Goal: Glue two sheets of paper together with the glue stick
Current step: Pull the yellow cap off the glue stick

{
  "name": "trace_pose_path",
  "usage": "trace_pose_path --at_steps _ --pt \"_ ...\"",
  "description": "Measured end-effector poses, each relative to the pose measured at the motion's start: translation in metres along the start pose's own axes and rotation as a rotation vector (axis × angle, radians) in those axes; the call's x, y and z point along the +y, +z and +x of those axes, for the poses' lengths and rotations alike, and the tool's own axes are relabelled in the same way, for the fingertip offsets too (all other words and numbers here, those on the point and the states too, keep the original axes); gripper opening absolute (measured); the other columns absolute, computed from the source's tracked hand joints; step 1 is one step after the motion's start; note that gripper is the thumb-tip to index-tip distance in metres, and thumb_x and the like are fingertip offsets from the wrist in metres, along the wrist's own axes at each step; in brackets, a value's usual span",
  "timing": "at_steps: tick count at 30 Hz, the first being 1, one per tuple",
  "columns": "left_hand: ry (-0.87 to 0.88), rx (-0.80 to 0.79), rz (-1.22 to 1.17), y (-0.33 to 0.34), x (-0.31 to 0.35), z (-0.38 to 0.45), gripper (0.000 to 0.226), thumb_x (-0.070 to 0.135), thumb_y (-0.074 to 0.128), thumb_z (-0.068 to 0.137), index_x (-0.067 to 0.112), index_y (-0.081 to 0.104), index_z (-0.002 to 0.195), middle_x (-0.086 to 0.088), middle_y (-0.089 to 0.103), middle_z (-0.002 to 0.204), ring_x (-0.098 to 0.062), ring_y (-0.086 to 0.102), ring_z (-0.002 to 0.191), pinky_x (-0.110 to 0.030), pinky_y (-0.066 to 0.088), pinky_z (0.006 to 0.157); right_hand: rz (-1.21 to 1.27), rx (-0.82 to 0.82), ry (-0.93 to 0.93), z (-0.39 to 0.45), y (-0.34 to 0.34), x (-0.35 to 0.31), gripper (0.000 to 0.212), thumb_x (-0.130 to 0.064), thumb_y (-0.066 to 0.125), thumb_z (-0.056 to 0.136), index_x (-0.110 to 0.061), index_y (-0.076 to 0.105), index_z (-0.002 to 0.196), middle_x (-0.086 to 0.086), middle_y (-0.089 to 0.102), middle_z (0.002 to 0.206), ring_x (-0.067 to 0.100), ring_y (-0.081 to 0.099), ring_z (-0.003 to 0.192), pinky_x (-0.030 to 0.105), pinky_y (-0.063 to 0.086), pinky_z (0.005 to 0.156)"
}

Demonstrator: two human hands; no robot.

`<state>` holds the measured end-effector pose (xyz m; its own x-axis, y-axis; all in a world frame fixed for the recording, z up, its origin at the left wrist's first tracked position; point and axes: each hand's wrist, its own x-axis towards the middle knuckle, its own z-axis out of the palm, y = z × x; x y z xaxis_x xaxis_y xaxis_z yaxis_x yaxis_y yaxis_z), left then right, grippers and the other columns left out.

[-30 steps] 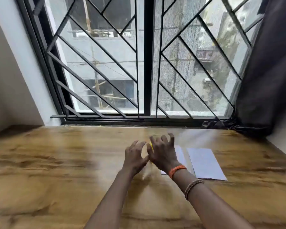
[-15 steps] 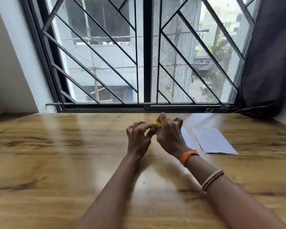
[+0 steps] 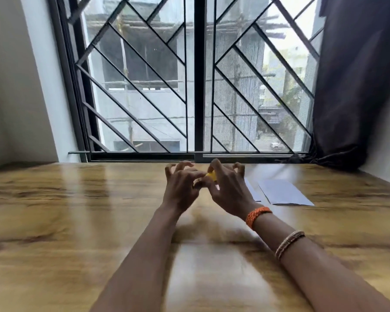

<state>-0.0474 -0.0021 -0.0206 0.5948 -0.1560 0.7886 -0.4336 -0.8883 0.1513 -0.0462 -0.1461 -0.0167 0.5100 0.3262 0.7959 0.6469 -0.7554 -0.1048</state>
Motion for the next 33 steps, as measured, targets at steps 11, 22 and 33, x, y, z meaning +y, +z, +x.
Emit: trace_pose_path --at_steps 11,22,33 --pt "0.022 0.036 0.097 0.003 0.006 0.004 0.014 0.025 0.065 0.077 0.033 0.069 0.088 0.016 0.071 0.091 -0.017 0.054 0.111 -0.036 0.013 0.092 0.305 -0.038 0.112 0.004 0.006 0.001 0.014 0.002 0.048 0.087 -0.004 0.042 0.098 0.018 0.056 0.065 0.034 0.049 0.052 0.040 0.037 0.047" --pt "0.014 -0.044 -0.007 0.000 0.001 0.002 0.012 0.025 0.060 0.084 0.028 0.069 0.091 0.012 0.071 0.102 -0.013 0.046 0.126 -0.036 0.003 0.102 -0.258 -0.059 -0.343 0.004 -0.017 0.007 0.031 0.010 0.057 0.073 -0.010 0.057 0.097 0.005 0.063 0.082 0.025 0.055 0.071 0.040 0.047 0.071" --pt "0.052 -0.058 0.140 -0.001 -0.006 -0.003 0.011 0.034 0.063 0.079 0.034 0.070 0.087 0.013 0.071 0.095 -0.015 0.049 0.118 -0.039 0.009 0.098 0.302 -0.178 0.138 0.003 -0.004 0.012 0.021 -0.032 0.060 0.089 -0.016 0.046 0.094 0.008 0.062 0.068 0.024 0.053 0.055 0.027 0.038 0.048"
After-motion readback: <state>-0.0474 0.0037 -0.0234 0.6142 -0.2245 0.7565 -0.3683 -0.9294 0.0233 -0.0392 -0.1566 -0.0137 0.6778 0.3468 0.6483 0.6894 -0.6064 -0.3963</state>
